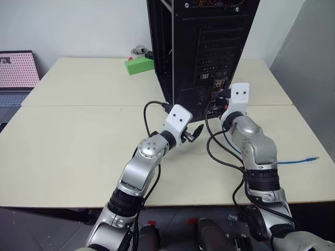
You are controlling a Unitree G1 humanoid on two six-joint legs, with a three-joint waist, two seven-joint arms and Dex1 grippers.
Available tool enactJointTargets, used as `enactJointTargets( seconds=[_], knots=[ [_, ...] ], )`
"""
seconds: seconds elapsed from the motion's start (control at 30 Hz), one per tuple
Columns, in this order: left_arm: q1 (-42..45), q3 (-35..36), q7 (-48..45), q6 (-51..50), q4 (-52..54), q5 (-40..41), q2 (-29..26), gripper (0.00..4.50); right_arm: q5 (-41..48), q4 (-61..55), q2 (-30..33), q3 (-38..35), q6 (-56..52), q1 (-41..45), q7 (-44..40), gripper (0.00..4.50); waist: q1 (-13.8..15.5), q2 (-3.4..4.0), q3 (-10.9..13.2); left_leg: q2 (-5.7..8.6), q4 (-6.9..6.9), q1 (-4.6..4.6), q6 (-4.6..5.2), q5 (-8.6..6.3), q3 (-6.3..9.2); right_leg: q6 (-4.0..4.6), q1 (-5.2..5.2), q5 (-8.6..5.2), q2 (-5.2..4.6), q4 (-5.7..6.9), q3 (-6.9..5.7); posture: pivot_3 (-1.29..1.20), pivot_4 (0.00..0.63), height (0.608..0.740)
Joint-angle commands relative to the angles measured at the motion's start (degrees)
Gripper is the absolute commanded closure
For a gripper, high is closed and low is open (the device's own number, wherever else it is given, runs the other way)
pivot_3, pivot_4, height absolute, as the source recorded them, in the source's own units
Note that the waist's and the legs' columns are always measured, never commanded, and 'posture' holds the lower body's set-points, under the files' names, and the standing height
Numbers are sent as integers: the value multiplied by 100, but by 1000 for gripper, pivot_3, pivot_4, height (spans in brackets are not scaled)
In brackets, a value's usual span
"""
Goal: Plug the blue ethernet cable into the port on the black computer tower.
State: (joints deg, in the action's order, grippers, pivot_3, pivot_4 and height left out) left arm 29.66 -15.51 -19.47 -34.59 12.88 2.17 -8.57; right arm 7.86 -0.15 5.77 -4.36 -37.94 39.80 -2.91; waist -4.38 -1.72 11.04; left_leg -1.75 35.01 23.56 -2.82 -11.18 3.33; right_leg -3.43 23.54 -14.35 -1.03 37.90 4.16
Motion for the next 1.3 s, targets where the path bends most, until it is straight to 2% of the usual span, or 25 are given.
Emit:
enactJointTargets(
  seconds=[0.03, 0.13, 0.2, 0.53, 0.67, 0.77, 1.03, 1.3],
  knots=[
    [73, 51, 7, 56, 172, 4, 45, 526, 27, -109, 42, 79, 190, 200, -156, 4500, -9, 0, 0, 0, 0, 0, 0, 0, 0, 0, 0, 0, 0, 0, 0, 0, 150, 740],
    [53, 63, 7, 69, 159, -3, 24, 526, 51, -169, 95, 66, 178, 112, -251, 4500, -15, 0, 0, 0, 0, 0, 0, 0, 0, 0, 0, 0, 0, 0, 0, 0, 150, 740],
    [53, 83, 12, 87, 135, -17, -2, 442, 58, -266, 206, 66, 140, -22, -356, 3817, -17, 0, 0, 0, 0, 0, 0, 0, 0, 0, 0, 0, 0, 0, 0, 0, 150, 740],
    [33, 294, -157, 105, 137, 66, -313, 442, 217, -1273, 946, 122, -189, -745, -1113, 1533, 46, 0, 0, 3, -1, 19, 0, 0, 5, -1, 6, -1, -2, -13, -5, 0, 150, 740],
    [119, 706, -517, -22, 127, 325, -728, 442, 663, -1946, 1530, -10, -390, -1171, -1864, 557, 60, 1, 1, 2, -1, 18, 0, 0, 8, -1, 7, -1, -2, -13, -7, 0, 150, 740],
    [186, 897, -843, 33, 90, 491, -1072, 442, 1010, -2160, 1864, -199, -332, -1407, -2330, 34, 70, 1, 1, 2, 0, 18, 0, 0, 8, -1, 7, -1, -1, -13, -7, 0, 150, 740],
    [106, 1401, -1838, -23, 30, 1136, -1907, 442, 1941, -2183, 2647, -1055, -202, -1754, -3336, 34, 108, 0, 2, 2, 1, 20, 0, 0, 8, -2, 5, -1, -2, -19, -8, 0, 150, 740],
    [25, 1506, -2603, 212, -36, 1554, -2379, 442, 2175, -1967, 3000, -1249, -90, -1717, -3519, 34, 111, -1, 2, 2, 0, 20, 0, 0, 7, -1, 5, -1, -2, -19, -8, 0, 150, 740]
  ],
)
